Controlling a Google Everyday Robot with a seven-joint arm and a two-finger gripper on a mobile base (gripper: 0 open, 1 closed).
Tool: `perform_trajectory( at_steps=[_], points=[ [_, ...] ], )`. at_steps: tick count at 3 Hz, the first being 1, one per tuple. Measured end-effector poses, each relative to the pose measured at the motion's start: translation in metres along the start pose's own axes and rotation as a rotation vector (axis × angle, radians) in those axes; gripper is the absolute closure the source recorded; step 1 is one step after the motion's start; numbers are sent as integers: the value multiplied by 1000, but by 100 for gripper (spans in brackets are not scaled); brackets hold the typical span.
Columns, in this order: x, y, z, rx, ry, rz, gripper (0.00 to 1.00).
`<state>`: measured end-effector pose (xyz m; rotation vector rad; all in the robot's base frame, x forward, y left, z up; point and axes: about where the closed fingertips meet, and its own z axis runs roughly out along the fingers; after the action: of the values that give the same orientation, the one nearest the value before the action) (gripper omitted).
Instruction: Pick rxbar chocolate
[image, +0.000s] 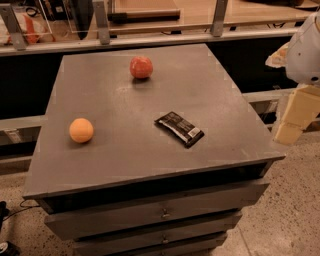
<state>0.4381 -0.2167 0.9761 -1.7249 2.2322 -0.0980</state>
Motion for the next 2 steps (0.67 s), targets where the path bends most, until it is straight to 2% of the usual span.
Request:
perform_trajectory(
  at_steps=[1, 2],
  points=[
    [0, 0, 0, 0, 0, 0, 0],
    [-2, 2, 3, -13, -53, 33, 0]
  ],
)
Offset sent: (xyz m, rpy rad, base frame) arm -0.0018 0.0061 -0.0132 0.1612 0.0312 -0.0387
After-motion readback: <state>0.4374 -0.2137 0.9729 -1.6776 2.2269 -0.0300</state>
